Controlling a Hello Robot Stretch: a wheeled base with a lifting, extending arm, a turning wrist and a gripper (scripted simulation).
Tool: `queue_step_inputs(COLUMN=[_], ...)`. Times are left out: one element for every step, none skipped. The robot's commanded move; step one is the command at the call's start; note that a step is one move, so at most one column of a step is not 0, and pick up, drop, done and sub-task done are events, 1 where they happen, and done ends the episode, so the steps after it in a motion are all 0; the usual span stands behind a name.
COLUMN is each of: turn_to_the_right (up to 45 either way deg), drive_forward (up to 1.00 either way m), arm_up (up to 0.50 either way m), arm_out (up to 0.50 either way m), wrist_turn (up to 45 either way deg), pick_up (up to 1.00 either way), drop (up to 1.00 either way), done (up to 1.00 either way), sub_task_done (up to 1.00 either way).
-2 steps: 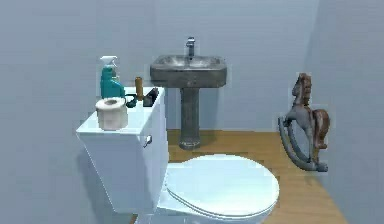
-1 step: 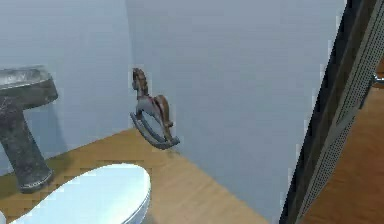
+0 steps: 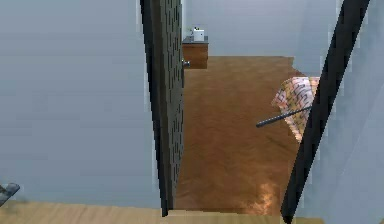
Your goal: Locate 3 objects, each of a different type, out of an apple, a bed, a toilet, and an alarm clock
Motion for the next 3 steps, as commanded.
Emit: queue_step_inputs(turn_to_the_right=[6.0, 0.0, 0.0], drive_forward=[0.00, 1.00, 1.00], arm_up=[0.00, 0.00, 0.00], arm_out=[0.00, 0.00, 0.00], wrist_turn=[0.0, 0.0, 0.0], pick_up=[0.00, 0.00, 0.00], drop=[0.00, 0.00, 0.00], done=[0.00, 0.00, 0.00], sub_task_done=[0.00, 0.00, 0.00])
